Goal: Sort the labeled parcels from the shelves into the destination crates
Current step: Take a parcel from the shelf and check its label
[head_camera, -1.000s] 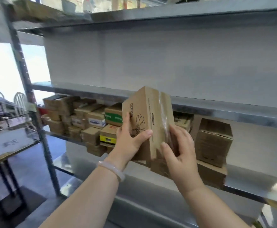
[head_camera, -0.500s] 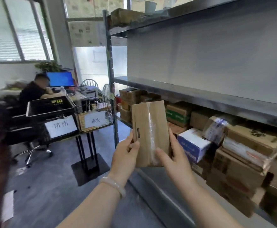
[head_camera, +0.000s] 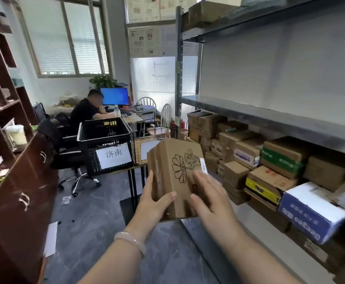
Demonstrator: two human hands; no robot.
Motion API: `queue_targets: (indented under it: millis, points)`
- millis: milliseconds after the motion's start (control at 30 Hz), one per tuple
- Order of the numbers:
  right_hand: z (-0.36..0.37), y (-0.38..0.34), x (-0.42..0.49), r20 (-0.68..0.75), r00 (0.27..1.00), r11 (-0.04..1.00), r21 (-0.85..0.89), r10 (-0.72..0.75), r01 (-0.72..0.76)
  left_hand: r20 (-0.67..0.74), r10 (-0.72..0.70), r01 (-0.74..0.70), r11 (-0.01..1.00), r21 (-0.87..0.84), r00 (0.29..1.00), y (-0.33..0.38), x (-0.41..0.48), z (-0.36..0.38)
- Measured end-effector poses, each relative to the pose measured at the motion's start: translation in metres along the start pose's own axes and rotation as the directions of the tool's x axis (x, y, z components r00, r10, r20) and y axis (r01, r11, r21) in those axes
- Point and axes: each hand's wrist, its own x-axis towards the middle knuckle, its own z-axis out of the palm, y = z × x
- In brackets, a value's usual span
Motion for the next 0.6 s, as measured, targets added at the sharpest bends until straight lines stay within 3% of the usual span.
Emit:
queue_targets:
  millis: [67, 100, 167, 267, 367, 500, 600]
  points:
    - [0.019, 0.005, 0.031, -0.112, 0.985, 0.988, 0.093, 0.132, -0.122, 0.026, -0.002, 0.004, 0.997, -0.075, 1.0, -0.005, 0.022, -0.027]
    - [0.029, 0.007, 0.048, -0.094, 0.969, 0.964, 0.16, 0.23, -0.213, 0.037, -0.007, 0.011, 0.996, -0.094, 0.999, -0.006, 0.033, -0.041]
    - [0.051, 0.012, 0.08, 0.048, 0.925, 0.863, 0.345, 0.377, -0.369, 0.052, -0.016, 0.024, 0.989, -0.149, 0.998, -0.009, 0.055, -0.068]
    - [0.087, 0.013, 0.121, 0.243, 0.885, 0.725, 0.508, 0.397, -0.465, 0.113, -0.027, 0.052, 0.974, -0.222, 0.993, -0.009, 0.092, -0.104]
    - [0.119, 0.013, 0.153, 0.231, 0.903, 0.757, 0.491, 0.362, -0.43, 0.105, -0.03, 0.047, 0.986, -0.161, 0.994, -0.004, 0.126, -0.132]
    - [0.146, 0.005, 0.19, 0.134, 0.951, 0.818, 0.487, 0.278, -0.307, -0.089, -0.087, 0.092, 0.994, 0.052, 0.992, -0.006, 0.167, -0.155]
    - [0.156, 0.0, 0.218, 0.039, 0.987, 0.923, 0.35, 0.155, -0.159, -0.095, -0.155, 0.15, 0.987, -0.061, 0.983, -0.016, 0.194, -0.162]
